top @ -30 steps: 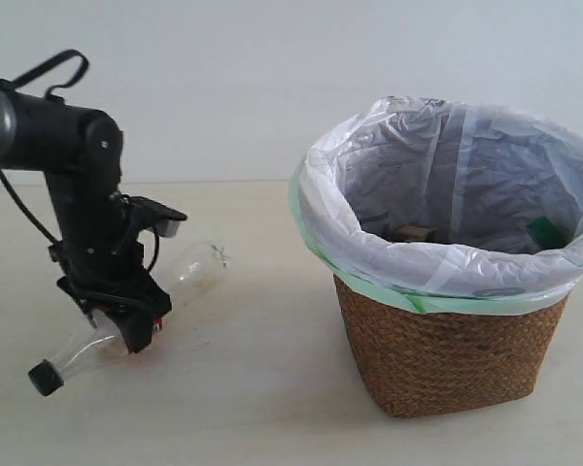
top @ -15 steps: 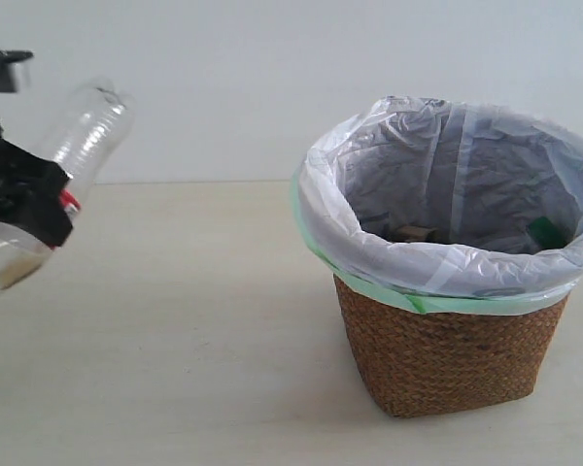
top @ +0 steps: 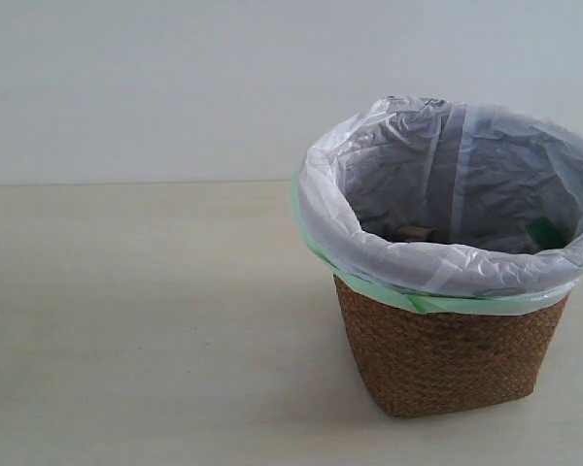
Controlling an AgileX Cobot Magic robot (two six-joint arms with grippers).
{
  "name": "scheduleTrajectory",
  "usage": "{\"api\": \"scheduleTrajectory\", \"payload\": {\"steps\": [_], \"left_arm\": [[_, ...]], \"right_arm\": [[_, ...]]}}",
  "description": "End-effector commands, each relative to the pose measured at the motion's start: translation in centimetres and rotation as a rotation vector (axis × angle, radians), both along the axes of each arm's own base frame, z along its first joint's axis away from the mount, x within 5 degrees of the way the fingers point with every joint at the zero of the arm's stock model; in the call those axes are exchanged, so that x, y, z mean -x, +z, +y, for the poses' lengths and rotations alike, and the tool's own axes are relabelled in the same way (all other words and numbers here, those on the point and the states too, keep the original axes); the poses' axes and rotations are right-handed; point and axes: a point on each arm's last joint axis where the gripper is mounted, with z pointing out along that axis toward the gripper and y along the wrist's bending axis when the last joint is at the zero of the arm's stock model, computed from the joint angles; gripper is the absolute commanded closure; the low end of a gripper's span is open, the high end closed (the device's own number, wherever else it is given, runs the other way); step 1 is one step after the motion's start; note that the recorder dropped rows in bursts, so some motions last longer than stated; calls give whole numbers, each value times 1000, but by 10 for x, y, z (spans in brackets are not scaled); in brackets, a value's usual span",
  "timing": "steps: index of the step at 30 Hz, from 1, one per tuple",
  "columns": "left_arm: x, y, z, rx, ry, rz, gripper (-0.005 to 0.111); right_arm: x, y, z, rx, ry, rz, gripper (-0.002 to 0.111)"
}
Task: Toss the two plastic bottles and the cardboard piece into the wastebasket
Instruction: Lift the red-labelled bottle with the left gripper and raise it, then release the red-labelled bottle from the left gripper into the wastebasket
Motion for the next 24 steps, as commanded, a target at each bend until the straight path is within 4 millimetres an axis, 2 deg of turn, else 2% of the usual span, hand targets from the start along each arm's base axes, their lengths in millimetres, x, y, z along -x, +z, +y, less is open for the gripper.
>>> {"api": "scheduleTrajectory", "payload": {"steps": [1, 9, 12, 15, 17, 20, 23, 24], "left_arm": [[1, -1, 3, 8, 61, -1, 103], [-13, -16, 8, -27, 94, 78, 103], [-23, -23, 4, 29, 88, 65, 103], [-40, -30, -6, 157, 82, 5, 103], [-55, -32, -21, 289, 8, -22, 103], [-81, -33, -60, 523, -196, -20, 103], [-105, -18, -115, 777, -446, -90, 101], [-114, -4, -138, 895, -552, -134, 97]], "right_arm": [[0, 1, 0, 0, 1, -13, 108], [0, 1, 0, 0, 1, -13, 108], [0, 1, 0, 0, 1, -13, 108], [0, 1, 0, 0, 1, -13, 108], [0, 1, 0, 0, 1, -13, 108], [0, 1, 0, 0, 1, -13, 108], [0, 1, 0, 0, 1, -13, 108], [0, 1, 0, 0, 1, -13, 108]]}}
